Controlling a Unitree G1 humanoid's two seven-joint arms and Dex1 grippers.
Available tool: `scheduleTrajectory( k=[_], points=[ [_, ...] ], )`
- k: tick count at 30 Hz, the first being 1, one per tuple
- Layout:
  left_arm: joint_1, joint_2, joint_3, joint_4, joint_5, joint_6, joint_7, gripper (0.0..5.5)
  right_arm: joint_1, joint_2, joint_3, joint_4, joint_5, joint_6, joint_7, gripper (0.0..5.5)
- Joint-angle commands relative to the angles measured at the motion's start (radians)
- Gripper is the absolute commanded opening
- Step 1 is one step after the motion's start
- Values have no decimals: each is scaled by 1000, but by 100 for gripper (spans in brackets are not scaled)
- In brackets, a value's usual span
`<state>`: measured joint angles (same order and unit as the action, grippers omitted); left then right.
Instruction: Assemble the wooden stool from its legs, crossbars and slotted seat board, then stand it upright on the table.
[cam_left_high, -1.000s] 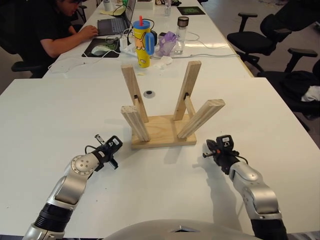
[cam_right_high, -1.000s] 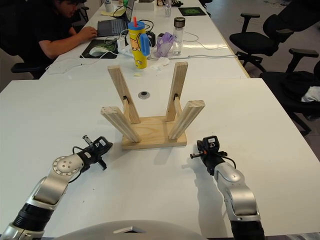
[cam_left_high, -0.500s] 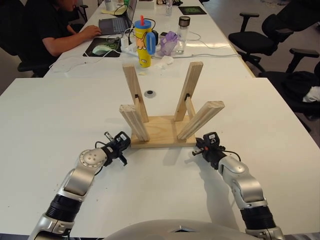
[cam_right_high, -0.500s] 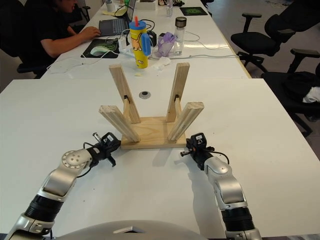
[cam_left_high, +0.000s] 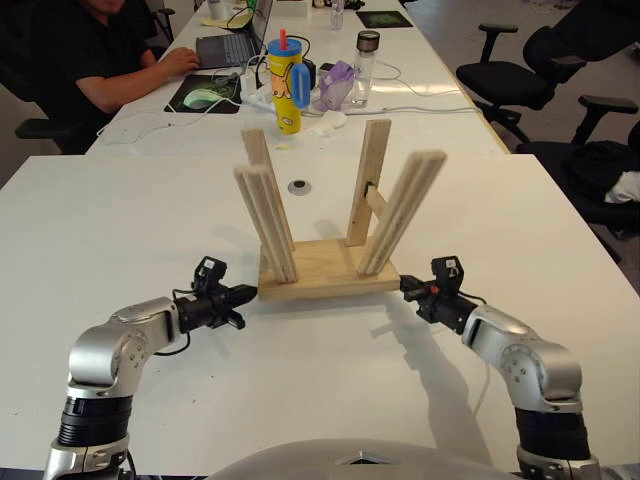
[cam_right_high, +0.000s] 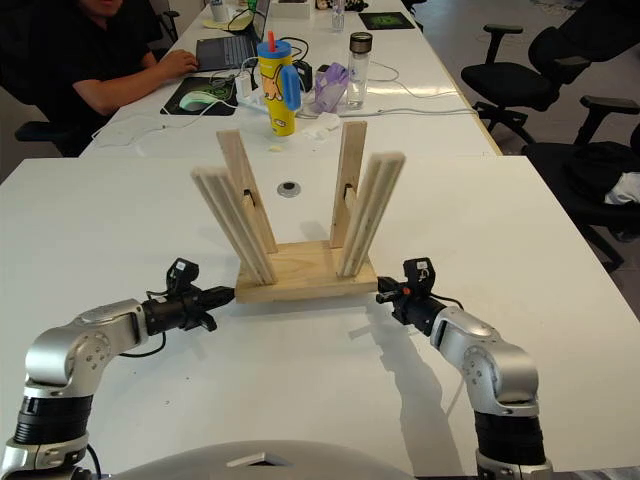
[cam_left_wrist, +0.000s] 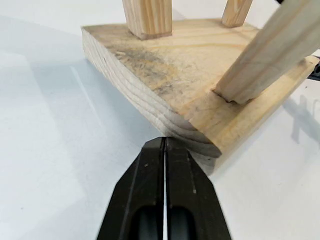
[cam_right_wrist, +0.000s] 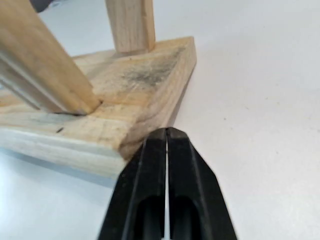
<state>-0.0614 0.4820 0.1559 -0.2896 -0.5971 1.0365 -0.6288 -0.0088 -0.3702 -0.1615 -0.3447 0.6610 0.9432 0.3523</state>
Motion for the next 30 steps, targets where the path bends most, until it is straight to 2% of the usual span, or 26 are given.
scheduleTrajectory(
  k=[1, 4, 7, 12, 15, 17, 22, 25, 30],
  points=[
    [-291, -65, 101, -219, -577, 111, -97, 2, -256, -26, 4, -218, 694, 189, 204, 0],
    [-333, -39, 145, -180, -593, 122, -82, 2, -305, -29, -47, -170, 715, 164, 177, 0],
    [-325, 0, 130, -153, -493, 92, -99, 2, -344, -11, -74, -58, 528, 95, 116, 0],
    [-230, 132, -29, -100, -160, -164, -145, 2, -299, -110, 48, 126, 109, -115, 56, 0],
    [-98, 224, -95, -103, -30, -281, -218, 42, -232, -113, 36, 119, 85, -142, 98, 0],
    [-44, 247, -99, -107, -12, -318, -257, 69, -200, -104, 26, 98, 87, -157, 120, 0],
    [-75, 193, -36, -41, -9, -391, -213, 139, -119, -36, -52, 21, 245, -140, 165, 71],
    [-103, 159, -62, 6, 24, -451, -200, 181, -44, -59, 25, -35, 246, -131, 241, 115],
    [-134, 133, -192, 115, 159, -601, -249, 254, 27, -106, 184, -32, 114, -182, 316, 191]
  ],
)
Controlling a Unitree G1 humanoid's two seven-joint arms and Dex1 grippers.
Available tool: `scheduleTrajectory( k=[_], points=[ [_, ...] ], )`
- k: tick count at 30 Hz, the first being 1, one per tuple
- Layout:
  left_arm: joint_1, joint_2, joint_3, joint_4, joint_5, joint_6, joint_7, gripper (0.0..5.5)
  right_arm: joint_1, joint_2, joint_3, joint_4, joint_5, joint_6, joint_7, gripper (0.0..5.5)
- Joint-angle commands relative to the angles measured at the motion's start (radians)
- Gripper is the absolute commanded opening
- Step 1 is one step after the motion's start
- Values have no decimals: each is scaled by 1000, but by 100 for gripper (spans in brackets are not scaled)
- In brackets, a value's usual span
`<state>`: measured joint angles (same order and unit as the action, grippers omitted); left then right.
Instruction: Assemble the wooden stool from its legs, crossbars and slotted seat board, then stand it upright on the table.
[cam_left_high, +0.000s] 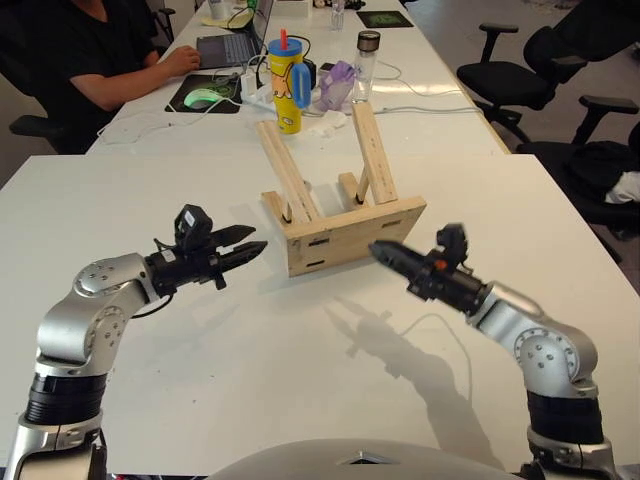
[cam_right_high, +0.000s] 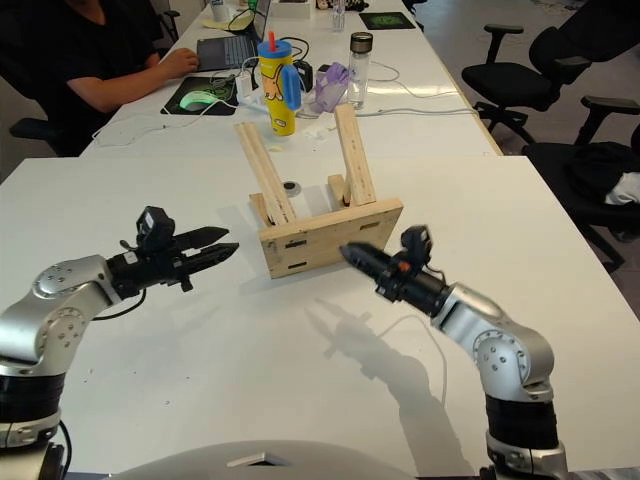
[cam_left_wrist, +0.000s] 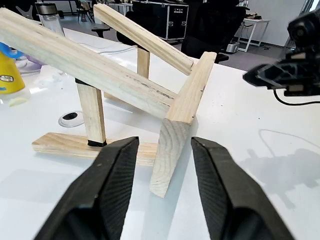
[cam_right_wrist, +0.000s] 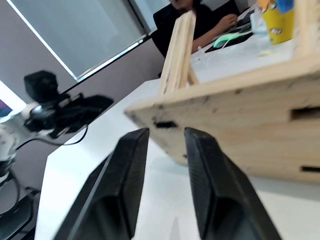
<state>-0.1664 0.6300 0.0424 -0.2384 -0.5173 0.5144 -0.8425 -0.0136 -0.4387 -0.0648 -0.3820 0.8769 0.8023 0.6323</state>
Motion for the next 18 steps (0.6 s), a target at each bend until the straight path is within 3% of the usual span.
scheduleTrajectory(
  k=[1, 11, 18],
  points=[
    [-35, -17, -105, 84, 100, -103, -54, 272, 35, -35, 105, 25, -130, -58, 38, 210],
    [-104, -73, -178, 311, 257, -333, -77, 274, 72, -17, 205, 80, -229, -124, 95, 212],
    [-142, -119, -214, 390, 287, -396, -109, 274, 53, -10, 222, 97, -243, -122, 118, 212]
  ],
)
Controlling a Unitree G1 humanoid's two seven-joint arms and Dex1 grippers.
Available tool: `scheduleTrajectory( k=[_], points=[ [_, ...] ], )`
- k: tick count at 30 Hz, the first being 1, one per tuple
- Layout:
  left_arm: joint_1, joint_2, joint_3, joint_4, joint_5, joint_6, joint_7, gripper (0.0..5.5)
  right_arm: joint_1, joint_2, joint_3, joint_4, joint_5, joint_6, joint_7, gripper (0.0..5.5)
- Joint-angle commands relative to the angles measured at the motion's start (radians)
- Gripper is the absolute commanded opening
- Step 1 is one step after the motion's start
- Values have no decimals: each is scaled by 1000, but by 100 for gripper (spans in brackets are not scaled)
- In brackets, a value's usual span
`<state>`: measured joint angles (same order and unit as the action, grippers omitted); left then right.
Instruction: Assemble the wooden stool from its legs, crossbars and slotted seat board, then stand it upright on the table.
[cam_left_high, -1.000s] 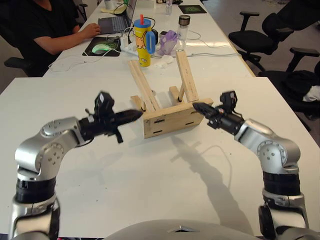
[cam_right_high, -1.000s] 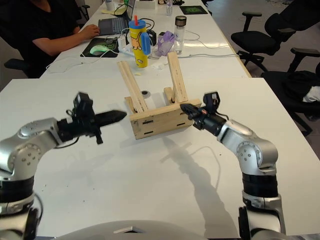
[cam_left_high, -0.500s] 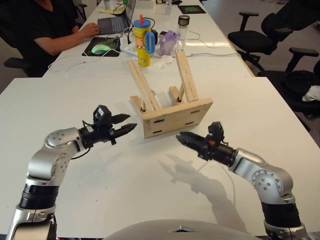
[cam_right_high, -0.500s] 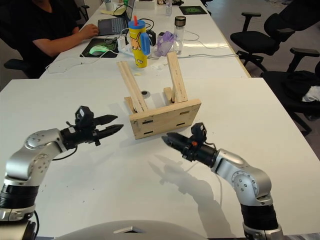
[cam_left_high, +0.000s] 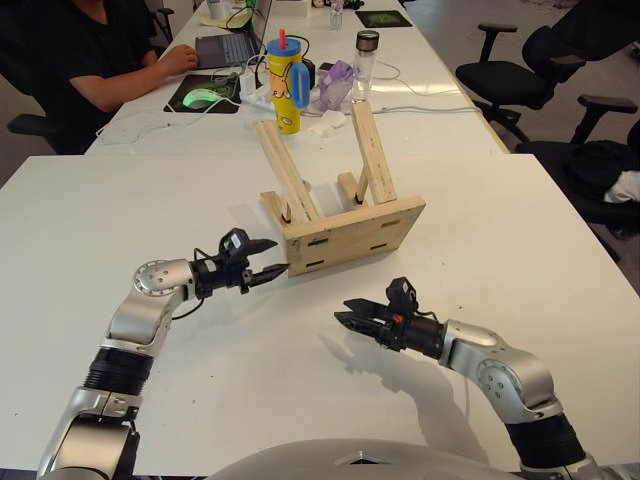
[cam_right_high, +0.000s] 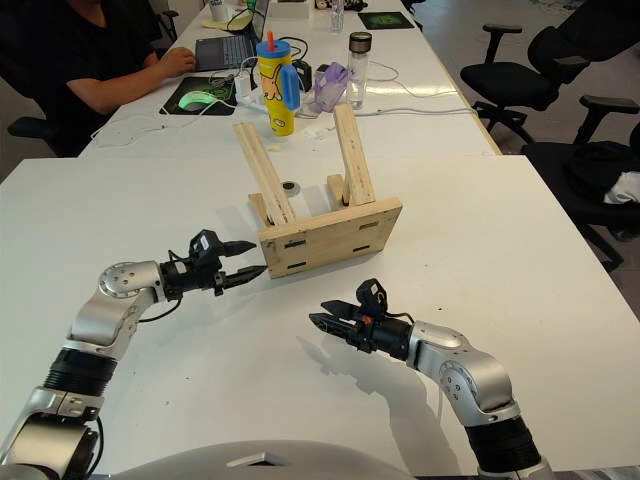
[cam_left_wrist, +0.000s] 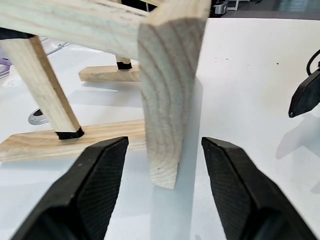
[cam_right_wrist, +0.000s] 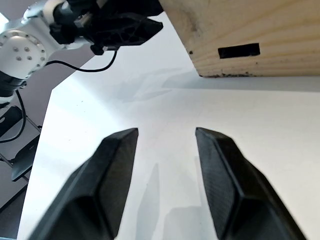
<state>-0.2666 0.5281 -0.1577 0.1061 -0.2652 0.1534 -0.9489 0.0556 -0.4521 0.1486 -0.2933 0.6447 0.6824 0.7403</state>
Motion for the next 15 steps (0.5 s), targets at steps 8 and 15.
scheduleTrajectory(
  k=[8, 15],
  points=[
    [-97, -83, -12, 184, 62, -99, 16, 274, -34, 8, 30, 20, -20, 4, 25, 212],
    [-118, -142, -5, 200, 19, -16, -5, 188, -51, 6, 43, 41, -42, -4, 28, 214]
  ],
)
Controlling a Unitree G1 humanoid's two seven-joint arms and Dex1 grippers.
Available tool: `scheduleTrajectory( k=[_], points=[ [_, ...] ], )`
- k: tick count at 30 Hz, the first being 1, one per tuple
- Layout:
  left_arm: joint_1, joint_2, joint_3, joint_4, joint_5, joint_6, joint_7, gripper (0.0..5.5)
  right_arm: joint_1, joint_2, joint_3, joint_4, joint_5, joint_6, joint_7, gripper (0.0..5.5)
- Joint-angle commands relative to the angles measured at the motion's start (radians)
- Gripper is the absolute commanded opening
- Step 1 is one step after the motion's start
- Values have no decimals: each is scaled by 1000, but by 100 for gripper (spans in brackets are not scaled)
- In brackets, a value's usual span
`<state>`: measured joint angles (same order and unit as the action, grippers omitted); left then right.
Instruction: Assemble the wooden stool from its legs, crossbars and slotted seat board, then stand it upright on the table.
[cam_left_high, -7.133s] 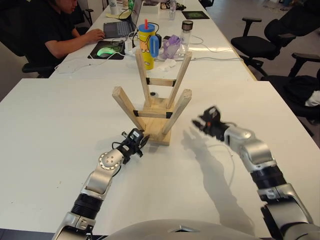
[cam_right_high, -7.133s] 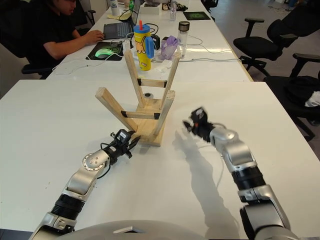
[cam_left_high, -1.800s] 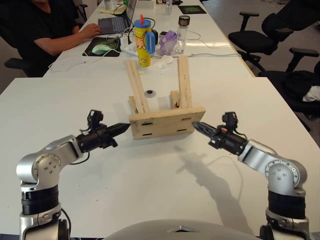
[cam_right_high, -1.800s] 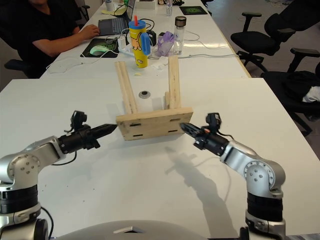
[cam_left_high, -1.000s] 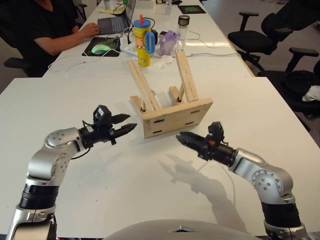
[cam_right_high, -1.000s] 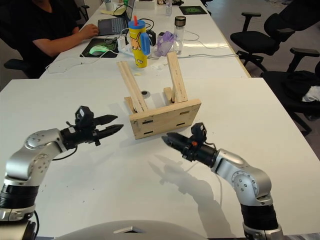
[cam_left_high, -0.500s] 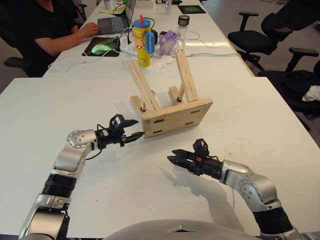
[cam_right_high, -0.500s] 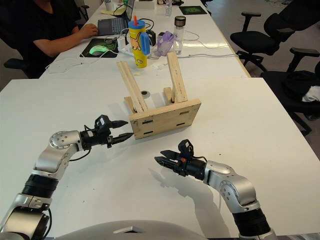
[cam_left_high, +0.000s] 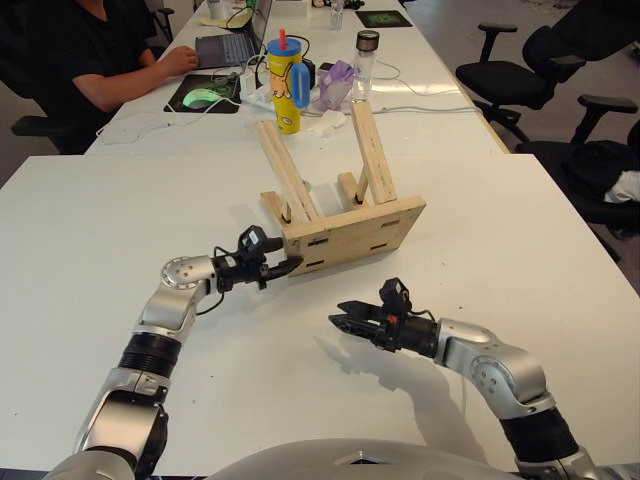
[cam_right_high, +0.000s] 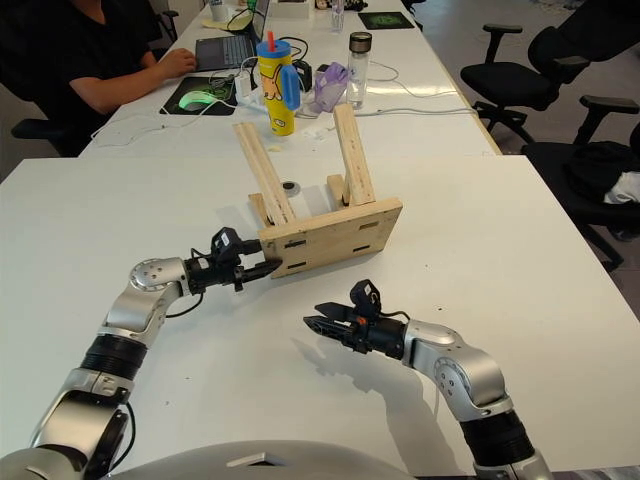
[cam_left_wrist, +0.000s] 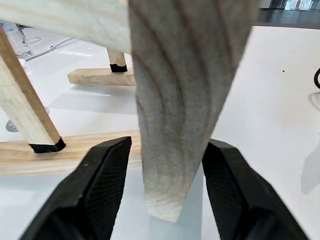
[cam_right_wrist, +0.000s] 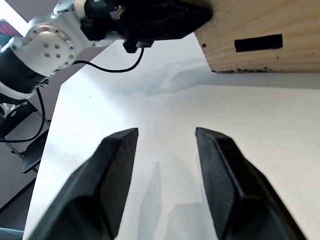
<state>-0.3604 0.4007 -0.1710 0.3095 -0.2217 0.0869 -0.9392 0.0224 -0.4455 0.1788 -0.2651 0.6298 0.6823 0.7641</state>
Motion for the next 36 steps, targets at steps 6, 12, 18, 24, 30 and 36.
scheduleTrajectory(
  k=[6, 12, 18, 24, 30, 36],
  points=[
    [-64, -77, 96, -114, -178, 270, 26, 152, -4, 9, 18, 22, -52, -14, 2, 214],
    [-163, -218, 410, -268, -625, 586, 289, 146, 1, 29, 18, 35, -66, -26, -16, 214],
    [-284, -231, 751, -191, -932, 526, 651, 132, 5, 52, 6, 46, -69, -35, -28, 214],
    [-280, -174, 909, -38, -939, 407, 778, 132, -1, 62, 6, 62, -79, -44, -26, 214],
    [-272, -161, 966, 109, -895, 298, 839, 131, -11, 66, 7, 71, -85, -44, -23, 214],
    [-275, -179, 936, 220, -858, 251, 819, 131, -26, 74, 8, 79, -92, -45, -31, 214]
  ],
)
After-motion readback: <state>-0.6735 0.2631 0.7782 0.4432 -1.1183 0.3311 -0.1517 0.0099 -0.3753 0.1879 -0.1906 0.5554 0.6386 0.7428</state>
